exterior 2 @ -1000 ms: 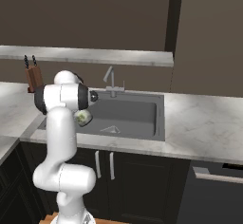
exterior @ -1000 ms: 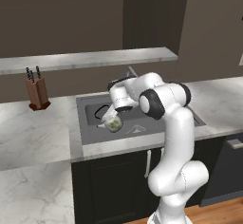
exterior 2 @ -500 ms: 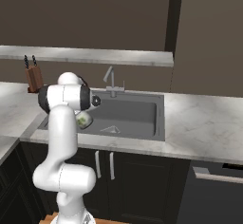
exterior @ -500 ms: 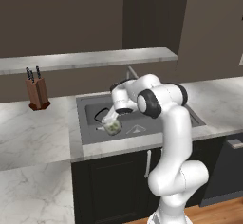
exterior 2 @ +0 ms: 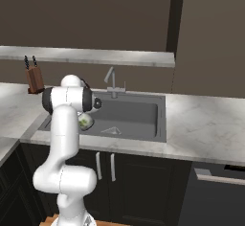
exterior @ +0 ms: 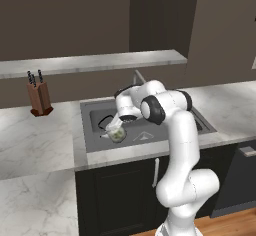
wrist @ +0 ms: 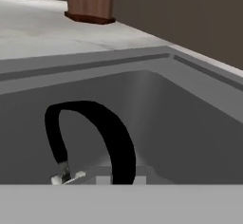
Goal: Open the cabinet, pick the kettle from the cabinet, and place it in the sink.
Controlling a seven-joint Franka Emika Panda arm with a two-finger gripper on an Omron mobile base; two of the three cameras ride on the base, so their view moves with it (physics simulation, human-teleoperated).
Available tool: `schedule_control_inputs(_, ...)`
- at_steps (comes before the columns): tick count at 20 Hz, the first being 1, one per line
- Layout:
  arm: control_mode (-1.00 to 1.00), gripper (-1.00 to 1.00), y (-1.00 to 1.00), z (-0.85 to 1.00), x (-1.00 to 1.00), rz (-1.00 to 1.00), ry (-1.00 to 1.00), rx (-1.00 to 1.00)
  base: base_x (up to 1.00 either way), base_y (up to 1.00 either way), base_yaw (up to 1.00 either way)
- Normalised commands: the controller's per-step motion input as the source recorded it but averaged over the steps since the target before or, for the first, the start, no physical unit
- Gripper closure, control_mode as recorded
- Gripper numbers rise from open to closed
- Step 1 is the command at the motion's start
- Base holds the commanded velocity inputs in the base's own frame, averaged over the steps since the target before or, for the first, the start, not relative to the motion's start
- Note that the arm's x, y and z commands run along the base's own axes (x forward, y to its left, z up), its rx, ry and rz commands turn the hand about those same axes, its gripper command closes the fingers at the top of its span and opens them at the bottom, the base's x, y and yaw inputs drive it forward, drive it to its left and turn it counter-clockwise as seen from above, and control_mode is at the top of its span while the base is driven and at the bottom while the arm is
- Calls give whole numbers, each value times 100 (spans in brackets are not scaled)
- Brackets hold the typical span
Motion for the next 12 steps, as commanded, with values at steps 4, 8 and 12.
schedule_control_inputs(4, -100, 100, 6, -13, 23, 1, 0, 0, 0, 0, 0)
schedule_control_inputs(8, -100, 100, 10, -14, 25, 2, 0, 0, 0, 0, 0)
schedule_control_inputs(12, -100, 100, 4, -11, 23, 4, 0, 0, 0, 0, 0)
